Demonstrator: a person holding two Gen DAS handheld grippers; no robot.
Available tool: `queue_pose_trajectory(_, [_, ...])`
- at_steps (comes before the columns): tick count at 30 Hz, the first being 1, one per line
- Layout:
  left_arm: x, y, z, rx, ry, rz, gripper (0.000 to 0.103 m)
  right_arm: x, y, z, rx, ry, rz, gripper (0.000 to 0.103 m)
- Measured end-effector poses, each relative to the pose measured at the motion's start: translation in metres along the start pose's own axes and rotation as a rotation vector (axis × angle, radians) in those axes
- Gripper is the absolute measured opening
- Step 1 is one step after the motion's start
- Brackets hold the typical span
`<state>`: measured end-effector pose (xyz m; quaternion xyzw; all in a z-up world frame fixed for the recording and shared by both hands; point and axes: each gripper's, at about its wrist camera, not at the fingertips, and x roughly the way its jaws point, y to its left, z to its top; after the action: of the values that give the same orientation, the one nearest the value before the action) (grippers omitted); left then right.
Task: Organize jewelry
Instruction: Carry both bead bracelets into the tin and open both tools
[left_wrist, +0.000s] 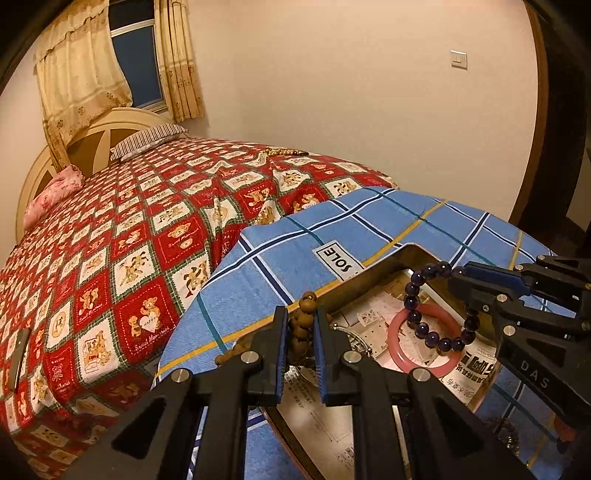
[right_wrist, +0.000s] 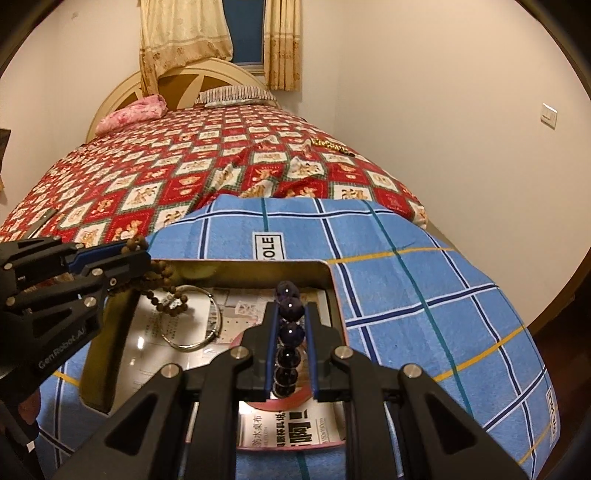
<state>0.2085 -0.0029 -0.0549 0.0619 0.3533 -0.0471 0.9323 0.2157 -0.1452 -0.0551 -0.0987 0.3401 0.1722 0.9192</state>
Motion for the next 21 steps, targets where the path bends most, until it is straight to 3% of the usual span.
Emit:
queue_pose_trajectory(10, [0.01, -0.005, -0.002, 0.003, 0.037, 0.001, 0.016, 0.009, -0.006, -0.005, -0.011, 0.032, -0.015, 0.017])
queue_pose_trajectory(11, [0.01, -0.004, -0.003, -0.002, 0.039, 0.0, 0.02, 0.009, -0.007, -0.005, -0.007, 0.031, -0.017, 0.017])
queue_pose_trajectory(13, [0.008, -0.005, -0.003, -0.009, 0.036, 0.008, 0.041, 0.009, -0.01, -0.005, 0.006, 0.034, -0.016, 0.018])
queue_pose_trajectory(14, [0.006, -0.005, -0.003, -0.01, 0.027, 0.008, 0.057, 0.009, -0.011, -0.006, 0.011, 0.033, -0.017, 0.023])
queue_pose_trajectory(15, [0.002, -0.005, -0.004, -0.011, 0.01, 0.004, 0.065, 0.008, -0.012, -0.006, 0.011, 0.034, -0.023, 0.027])
queue_pose_trajectory(21, [-0.005, -0.005, -0.001, -0.008, -0.009, 0.018, 0.071, 0.006, -0.016, -0.011, 0.02, 0.033, -0.033, 0.03])
